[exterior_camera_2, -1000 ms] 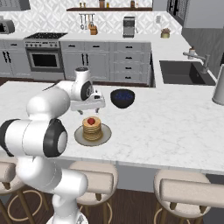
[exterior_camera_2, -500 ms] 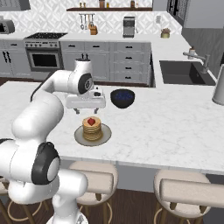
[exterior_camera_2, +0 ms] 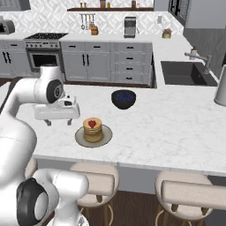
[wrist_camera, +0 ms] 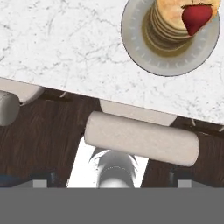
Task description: Take the strawberry from the fridge and place it on top of the pancake, located on the dining counter.
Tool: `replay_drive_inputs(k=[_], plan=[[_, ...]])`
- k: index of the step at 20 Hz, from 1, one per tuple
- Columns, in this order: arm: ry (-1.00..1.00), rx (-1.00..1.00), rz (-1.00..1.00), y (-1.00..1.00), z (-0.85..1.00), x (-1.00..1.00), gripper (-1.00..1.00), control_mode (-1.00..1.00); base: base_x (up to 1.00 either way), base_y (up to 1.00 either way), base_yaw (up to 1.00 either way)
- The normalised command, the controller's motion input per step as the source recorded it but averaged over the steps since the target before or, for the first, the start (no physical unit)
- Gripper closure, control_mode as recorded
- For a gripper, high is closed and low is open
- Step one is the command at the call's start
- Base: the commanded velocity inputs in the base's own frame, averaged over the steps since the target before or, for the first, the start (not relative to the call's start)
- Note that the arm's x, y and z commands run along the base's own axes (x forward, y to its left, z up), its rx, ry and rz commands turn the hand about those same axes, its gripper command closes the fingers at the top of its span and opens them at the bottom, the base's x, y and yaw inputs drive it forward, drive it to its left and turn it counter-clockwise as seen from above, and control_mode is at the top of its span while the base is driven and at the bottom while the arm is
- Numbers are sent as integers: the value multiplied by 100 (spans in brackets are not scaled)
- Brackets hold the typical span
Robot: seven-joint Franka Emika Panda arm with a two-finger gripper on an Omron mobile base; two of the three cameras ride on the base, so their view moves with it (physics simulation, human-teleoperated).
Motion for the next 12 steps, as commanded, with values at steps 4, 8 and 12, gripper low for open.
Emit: replay_drive_inputs(k=[4, 8, 12], plan=[[1, -12, -1, 100, -1, -100, -100, -100, 0, 0, 0], [5, -10, -11, 100, -29, -100, -100, -100, 0, 0, 0], [8, -6, -9, 71, -47, -74, -100, -100, 0, 0, 0]])
